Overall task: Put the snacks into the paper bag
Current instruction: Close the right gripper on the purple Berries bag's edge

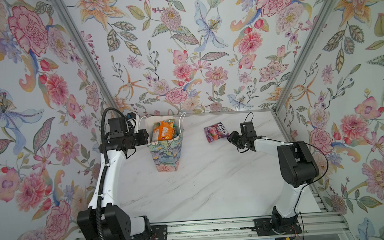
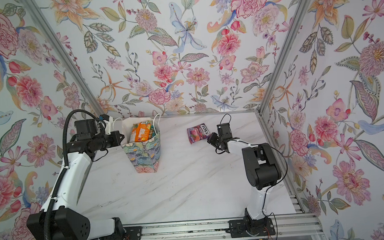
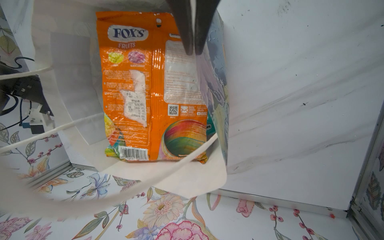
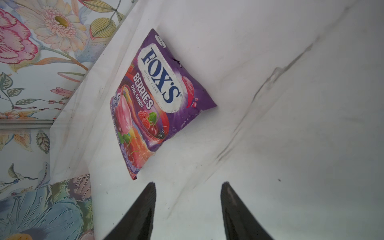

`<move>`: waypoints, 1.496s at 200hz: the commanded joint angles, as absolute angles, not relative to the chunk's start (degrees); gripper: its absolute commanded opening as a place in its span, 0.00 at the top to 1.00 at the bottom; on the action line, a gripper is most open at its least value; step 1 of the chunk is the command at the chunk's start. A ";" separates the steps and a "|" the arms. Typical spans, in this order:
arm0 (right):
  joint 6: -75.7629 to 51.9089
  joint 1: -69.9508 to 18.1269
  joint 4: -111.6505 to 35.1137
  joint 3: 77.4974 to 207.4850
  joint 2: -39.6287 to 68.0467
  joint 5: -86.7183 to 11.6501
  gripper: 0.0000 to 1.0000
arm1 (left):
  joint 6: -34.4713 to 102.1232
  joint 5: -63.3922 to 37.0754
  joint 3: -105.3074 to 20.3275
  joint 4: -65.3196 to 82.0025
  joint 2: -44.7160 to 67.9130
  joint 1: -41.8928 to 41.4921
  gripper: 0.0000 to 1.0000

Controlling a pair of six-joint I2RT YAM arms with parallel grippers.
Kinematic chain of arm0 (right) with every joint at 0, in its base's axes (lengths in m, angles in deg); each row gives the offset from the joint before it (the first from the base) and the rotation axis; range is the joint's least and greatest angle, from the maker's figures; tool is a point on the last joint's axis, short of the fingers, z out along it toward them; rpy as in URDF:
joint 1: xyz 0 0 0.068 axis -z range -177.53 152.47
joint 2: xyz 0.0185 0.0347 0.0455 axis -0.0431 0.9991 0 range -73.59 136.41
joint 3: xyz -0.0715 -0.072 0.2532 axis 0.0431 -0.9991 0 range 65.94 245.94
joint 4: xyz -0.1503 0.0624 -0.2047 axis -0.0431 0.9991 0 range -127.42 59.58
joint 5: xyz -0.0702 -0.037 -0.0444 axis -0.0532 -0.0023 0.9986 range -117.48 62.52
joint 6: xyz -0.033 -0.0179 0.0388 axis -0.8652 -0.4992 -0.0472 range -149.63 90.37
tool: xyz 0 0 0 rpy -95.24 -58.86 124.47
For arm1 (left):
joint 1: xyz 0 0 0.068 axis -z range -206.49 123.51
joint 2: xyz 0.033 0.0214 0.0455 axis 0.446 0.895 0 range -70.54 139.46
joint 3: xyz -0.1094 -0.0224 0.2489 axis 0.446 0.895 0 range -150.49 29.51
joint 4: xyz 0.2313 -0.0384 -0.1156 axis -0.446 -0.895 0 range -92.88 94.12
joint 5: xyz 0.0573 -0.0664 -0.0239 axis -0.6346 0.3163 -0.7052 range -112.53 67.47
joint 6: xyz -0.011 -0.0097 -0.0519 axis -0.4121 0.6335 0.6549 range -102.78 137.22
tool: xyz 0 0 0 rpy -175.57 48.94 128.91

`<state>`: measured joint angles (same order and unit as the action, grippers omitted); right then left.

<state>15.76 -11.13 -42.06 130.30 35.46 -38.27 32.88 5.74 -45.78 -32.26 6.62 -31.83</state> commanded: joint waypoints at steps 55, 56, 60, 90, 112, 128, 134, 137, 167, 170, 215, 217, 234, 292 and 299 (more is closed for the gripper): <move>22.36 -9.75 -48.40 134.92 43.83 -40.75 0.47 | 32.51 5.88 -46.47 -34.47 6.28 -31.50 0.96; 22.38 -9.75 -48.40 135.01 43.87 -40.80 0.47 | 32.51 5.91 -46.45 -34.47 6.28 -31.50 0.97; 22.73 -9.75 -48.55 135.18 44.20 -40.98 0.47 | 32.51 5.94 -46.43 -34.50 6.34 -31.54 0.96; 24.98 -9.66 -49.56 136.77 47.03 -41.81 0.48 | 32.25 5.78 -47.02 -34.80 6.86 -31.50 0.97; 26.33 -9.57 -50.42 138.11 48.99 -42.33 0.47 | 32.02 5.60 -47.40 -35.06 7.06 -31.49 0.96; 26.97 -9.66 -50.60 139.19 49.95 -42.01 0.47 | 32.06 5.61 -47.39 -34.95 7.17 -31.50 0.96; 27.10 -9.74 -50.52 139.61 50.31 -41.92 0.47 | 32.04 5.53 -47.31 -34.99 7.24 -31.50 0.96; 27.14 -9.75 -50.47 139.82 50.54 -41.92 0.48 | 32.04 5.51 -47.31 -35.03 7.22 -31.50 0.96; 28.86 -9.75 -50.83 142.10 53.03 -42.15 0.47 | 31.99 5.42 -47.22 -34.99 7.24 -31.57 0.97; 29.13 -9.70 -50.98 142.28 53.32 -42.20 0.47 | 31.99 5.45 -47.26 -34.99 7.24 -31.51 0.96; 29.46 -10.12 -49.90 148.35 57.93 -43.10 0.50 | 31.73 5.11 -47.57 -35.25 7.24 -31.50 0.96; 29.44 -10.17 -49.94 148.55 58.21 -43.21 0.51 | 31.72 5.08 -47.57 -35.25 7.24 -31.57 0.97; 29.18 -10.19 -50.39 150.00 59.41 -43.57 0.65 | 31.65 5.00 -47.65 -35.42 7.18 -31.50 0.97; 26.76 -10.18 -56.77 148.84 57.02 -47.23 1.00 | 31.63 4.63 -47.57 -35.61 7.15 -31.50 0.97; 26.61 -10.22 -57.56 147.99 55.95 -47.41 1.00 | 31.70 4.67 -47.58 -35.61 7.15 -31.50 0.97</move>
